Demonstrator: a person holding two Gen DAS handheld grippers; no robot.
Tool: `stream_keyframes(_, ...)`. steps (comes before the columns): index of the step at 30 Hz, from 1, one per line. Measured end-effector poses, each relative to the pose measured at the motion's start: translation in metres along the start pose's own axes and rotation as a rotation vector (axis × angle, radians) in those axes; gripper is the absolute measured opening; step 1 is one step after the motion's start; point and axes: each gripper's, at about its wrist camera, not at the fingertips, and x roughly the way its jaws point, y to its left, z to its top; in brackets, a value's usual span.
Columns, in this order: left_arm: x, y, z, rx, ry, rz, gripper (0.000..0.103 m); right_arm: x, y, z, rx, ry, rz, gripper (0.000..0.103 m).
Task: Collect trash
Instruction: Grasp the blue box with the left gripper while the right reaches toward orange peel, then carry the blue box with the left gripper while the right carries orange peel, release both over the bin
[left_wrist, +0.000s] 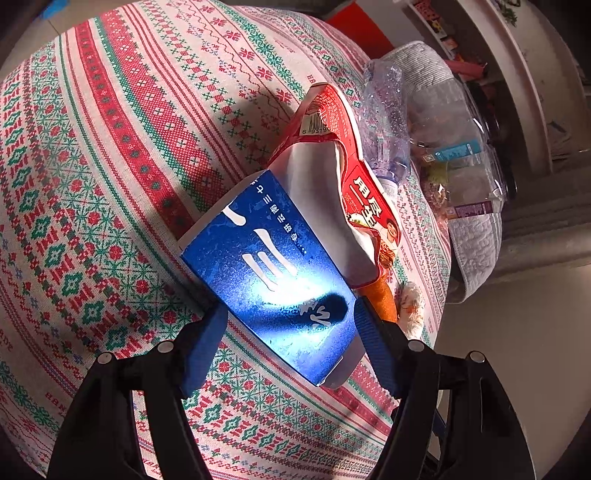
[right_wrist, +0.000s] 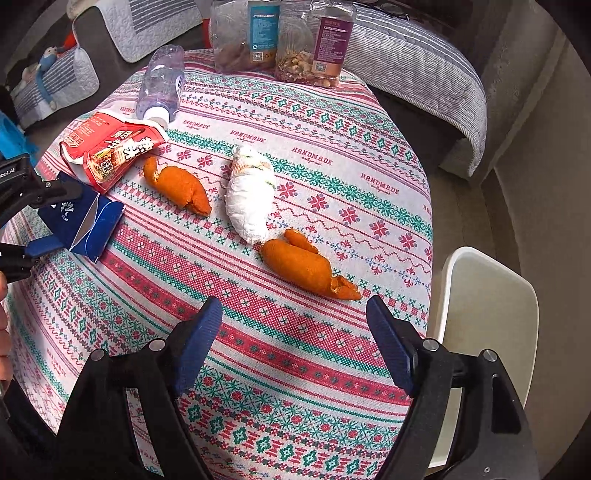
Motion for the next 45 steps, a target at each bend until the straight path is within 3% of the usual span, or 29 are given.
stream_keyframes(5,-0.001,-0.001,0.002,-0.022,-0.015,-0.009,0.069,0.012,0.013,0.008,-0.115,-0.034,-0.030,0.075)
stream_keyframes(7,-0.001,-0.003,0.002,-0.021,-0.027,-0.010,0.069,0.020,0.014,0.009,-0.129,-0.021,-0.032,0.069)
stream_keyframes(9,-0.002,-0.004,0.002,-0.013,-0.038,-0.014,0.068,0.028,0.015,0.009,-0.137,0.010,-0.034,0.054)
stream_keyframes(10,-0.003,-0.004,0.002,-0.010,-0.042,-0.014,0.066,0.029,0.014,0.008,-0.134,0.015,-0.038,0.053)
stream_keyframes(12,-0.007,0.002,0.001,-0.002,-0.052,-0.022,0.058,0.027,0.011,0.008,-0.120,0.014,-0.027,0.032)
stream_keyframes(15,-0.015,0.005,0.001,0.005,-0.060,-0.047,0.041,0.022,0.006,0.008,-0.087,0.023,0.013,0.019)
stream_keyframes(18,-0.023,0.004,0.000,0.029,-0.071,-0.059,0.024,0.018,0.007,0.005,-0.086,0.024,0.046,0.014)
stream_keyframes(25,-0.036,0.011,-0.001,0.037,-0.080,-0.081,0.000,0.002,0.005,0.006,-0.033,0.008,0.137,0.007)
stream_keyframes(29,-0.045,0.025,0.003,-0.022,-0.068,-0.080,0.003,-0.011,0.001,0.006,-0.001,-0.015,0.190,0.007)
stream_keyframes(30,-0.050,0.028,0.006,-0.030,-0.090,-0.073,0.022,-0.012,-0.001,0.006,0.008,-0.017,0.197,0.007)
stream_keyframes(31,-0.055,0.029,0.008,-0.031,-0.113,-0.070,0.061,-0.013,-0.003,0.006,0.013,-0.018,0.198,0.007)
stream_keyframes(32,-0.061,0.027,0.011,-0.035,-0.145,-0.062,0.072,-0.013,-0.005,0.006,0.020,-0.018,0.197,0.007)
stream_keyframes(34,-0.070,0.020,0.021,0.009,-0.197,-0.036,0.074,-0.013,-0.007,0.005,0.030,-0.014,0.209,0.007)
stream_keyframes(38,-0.063,-0.013,0.035,0.323,-0.211,0.153,0.075,-0.016,-0.012,0.005,0.048,-0.019,0.235,0.007)
stream_keyframes(42,-0.040,-0.024,0.043,0.483,-0.096,0.119,0.074,-0.014,-0.016,0.003,0.066,-0.006,0.235,0.007)
stream_keyframes(44,-0.031,-0.024,0.047,0.524,-0.080,0.139,0.071,-0.014,-0.015,0.003,0.065,-0.005,0.239,0.007)
stream_keyframes(45,-0.026,-0.020,0.050,0.523,-0.057,0.139,0.055,-0.014,-0.015,0.003,0.063,-0.006,0.242,0.007)
